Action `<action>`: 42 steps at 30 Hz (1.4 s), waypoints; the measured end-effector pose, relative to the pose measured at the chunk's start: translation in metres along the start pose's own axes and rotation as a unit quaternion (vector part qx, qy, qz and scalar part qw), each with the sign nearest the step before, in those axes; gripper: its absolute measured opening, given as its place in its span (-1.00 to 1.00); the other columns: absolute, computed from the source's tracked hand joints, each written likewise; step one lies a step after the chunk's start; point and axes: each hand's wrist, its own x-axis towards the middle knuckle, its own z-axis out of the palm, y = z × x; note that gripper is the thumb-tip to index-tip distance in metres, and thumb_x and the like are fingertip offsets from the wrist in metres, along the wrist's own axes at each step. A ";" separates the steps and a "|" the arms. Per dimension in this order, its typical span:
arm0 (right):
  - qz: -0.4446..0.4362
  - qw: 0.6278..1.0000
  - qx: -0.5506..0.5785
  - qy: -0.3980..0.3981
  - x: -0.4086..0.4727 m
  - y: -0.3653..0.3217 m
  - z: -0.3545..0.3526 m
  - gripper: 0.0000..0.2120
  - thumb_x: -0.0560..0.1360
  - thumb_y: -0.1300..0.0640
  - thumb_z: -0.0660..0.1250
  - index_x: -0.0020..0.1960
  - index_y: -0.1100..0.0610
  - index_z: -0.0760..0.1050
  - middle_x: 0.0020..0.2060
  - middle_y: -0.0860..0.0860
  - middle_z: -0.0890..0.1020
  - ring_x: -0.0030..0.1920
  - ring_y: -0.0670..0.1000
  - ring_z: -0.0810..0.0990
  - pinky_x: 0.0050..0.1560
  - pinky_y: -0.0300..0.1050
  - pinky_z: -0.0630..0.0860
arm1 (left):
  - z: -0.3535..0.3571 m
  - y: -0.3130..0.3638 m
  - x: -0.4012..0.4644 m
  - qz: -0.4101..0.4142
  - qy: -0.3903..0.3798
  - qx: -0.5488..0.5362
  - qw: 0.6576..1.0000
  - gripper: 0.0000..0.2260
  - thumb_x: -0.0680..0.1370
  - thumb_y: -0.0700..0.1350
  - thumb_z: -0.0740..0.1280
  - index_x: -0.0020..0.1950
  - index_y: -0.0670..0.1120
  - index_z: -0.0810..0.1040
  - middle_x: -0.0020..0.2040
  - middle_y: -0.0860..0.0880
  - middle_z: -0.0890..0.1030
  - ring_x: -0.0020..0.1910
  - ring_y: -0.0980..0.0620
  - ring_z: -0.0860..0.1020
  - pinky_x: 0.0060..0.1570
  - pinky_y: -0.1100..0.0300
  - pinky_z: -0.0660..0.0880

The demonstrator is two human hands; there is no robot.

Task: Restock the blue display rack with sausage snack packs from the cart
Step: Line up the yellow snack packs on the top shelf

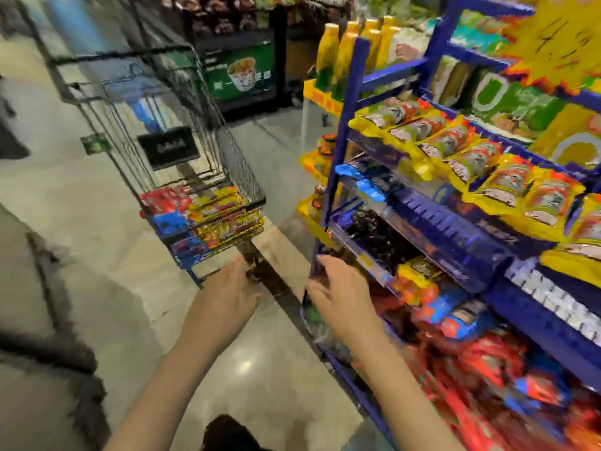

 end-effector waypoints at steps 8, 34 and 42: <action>-0.013 0.990 -0.023 -0.141 0.045 -0.077 0.120 -0.60 0.55 -0.03 0.20 0.34 0.10 0.37 0.23 0.05 0.51 0.26 0.12 0.44 0.20 -0.05 0.29 | -0.027 -0.159 0.003 -0.125 -0.074 0.047 0.988 -0.44 0.58 0.10 0.17 0.52 -0.05 0.11 0.47 -0.06 0.28 0.41 -0.04 0.29 0.32 0.16 0.25; 0.109 0.971 -0.038 -0.208 0.327 -0.176 0.254 -0.57 0.57 -0.02 0.14 0.40 0.06 0.27 0.26 0.05 0.44 0.28 0.13 0.39 0.26 -0.03 0.28 | -0.144 -0.356 0.310 -0.124 -0.136 0.028 0.983 -0.48 0.57 0.02 0.26 0.48 -0.11 0.23 0.44 -0.10 0.33 0.39 -0.05 0.31 0.35 0.16 0.19; 0.263 0.948 0.035 -0.174 0.373 -0.211 0.304 -0.51 0.58 0.01 0.18 0.48 0.07 0.20 0.36 0.03 0.38 0.35 0.07 0.35 0.32 -0.09 0.27 | -0.148 -0.374 0.453 0.087 -0.258 0.095 0.957 -0.53 0.56 0.07 0.23 0.43 -0.06 0.31 0.34 -0.03 0.43 0.33 -0.03 0.38 0.26 0.14 0.33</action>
